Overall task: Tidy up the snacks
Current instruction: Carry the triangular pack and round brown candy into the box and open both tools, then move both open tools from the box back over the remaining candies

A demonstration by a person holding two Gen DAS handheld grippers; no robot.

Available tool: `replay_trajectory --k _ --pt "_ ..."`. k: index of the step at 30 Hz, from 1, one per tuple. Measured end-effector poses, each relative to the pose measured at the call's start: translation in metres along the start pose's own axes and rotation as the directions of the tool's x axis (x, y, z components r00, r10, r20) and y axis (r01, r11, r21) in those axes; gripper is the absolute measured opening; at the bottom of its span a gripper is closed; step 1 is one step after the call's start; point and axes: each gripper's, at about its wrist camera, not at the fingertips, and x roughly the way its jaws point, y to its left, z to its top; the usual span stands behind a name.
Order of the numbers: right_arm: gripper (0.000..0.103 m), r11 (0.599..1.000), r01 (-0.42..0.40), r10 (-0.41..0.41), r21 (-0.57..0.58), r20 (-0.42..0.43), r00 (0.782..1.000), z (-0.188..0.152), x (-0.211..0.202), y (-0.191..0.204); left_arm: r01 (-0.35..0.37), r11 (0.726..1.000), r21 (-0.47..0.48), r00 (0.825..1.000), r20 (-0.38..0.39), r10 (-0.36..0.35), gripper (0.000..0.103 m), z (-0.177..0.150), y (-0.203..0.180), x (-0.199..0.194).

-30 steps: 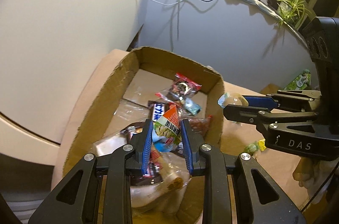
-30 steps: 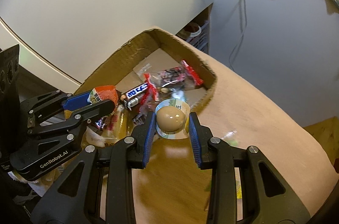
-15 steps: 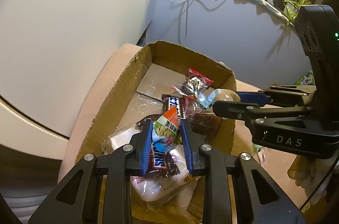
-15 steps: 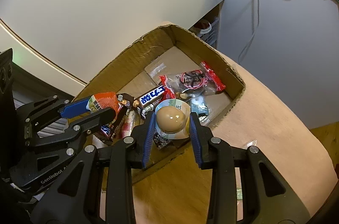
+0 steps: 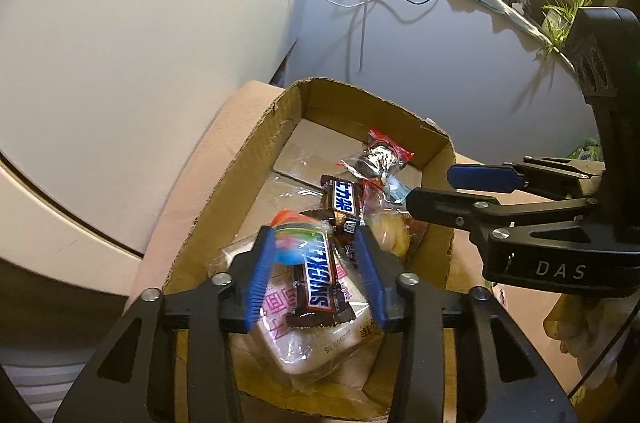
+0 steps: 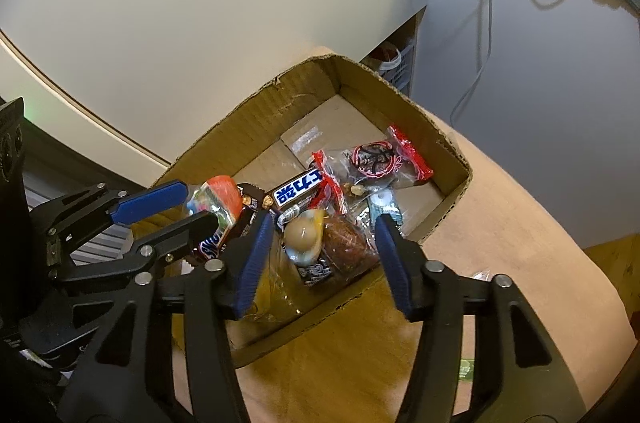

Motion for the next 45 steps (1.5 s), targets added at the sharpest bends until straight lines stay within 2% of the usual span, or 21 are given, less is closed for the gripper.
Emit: replay_trajectory --k 4,6,10,12,14,23,30,39,45 --pt "0.056 1.000 0.012 -0.012 0.006 -0.001 1.000 -0.001 -0.002 0.000 -0.004 1.000 0.003 1.000 0.006 0.004 0.055 -0.001 -0.001 -0.002" --pt "0.056 1.000 0.021 -0.021 0.007 -0.002 1.000 -0.001 -0.003 -0.001 -0.009 1.000 0.007 1.000 0.009 0.009 0.058 -0.001 -0.002 -0.002" --pt "0.058 0.999 0.035 -0.035 0.015 -0.001 0.999 -0.002 -0.006 -0.003 -0.023 1.000 0.020 1.000 0.009 0.023 0.059 -0.001 -0.005 -0.003" --pt "0.073 0.999 0.042 -0.042 0.021 0.006 0.999 -0.003 -0.008 -0.005 -0.024 0.999 0.023 1.000 0.010 0.024 0.060 -0.001 -0.006 -0.004" --pt "0.075 0.999 0.047 -0.048 0.026 0.018 0.999 -0.004 -0.012 -0.006 -0.024 0.999 0.026 1.000 0.014 0.024 0.060 -0.001 -0.007 -0.006" --pt "0.076 0.997 0.057 -0.058 0.049 0.018 0.998 -0.009 -0.022 -0.016 -0.024 0.999 0.041 0.999 0.024 0.023 0.060 -0.002 -0.015 -0.010" --pt "0.076 0.994 0.069 -0.073 0.089 0.050 0.996 -0.019 -0.035 -0.031 -0.007 0.998 0.060 1.000 0.031 0.005 0.060 -0.001 -0.026 -0.013" --pt "0.076 0.976 0.099 -0.122 0.195 0.108 0.987 -0.051 -0.069 -0.078 0.041 0.994 0.099 0.999 0.026 -0.044 0.060 -0.005 -0.050 -0.015" --pt "0.076 0.940 0.113 -0.142 0.323 0.069 0.987 -0.082 -0.082 -0.126 0.087 0.987 0.137 0.996 0.001 -0.088 0.060 -0.013 -0.074 -0.012"
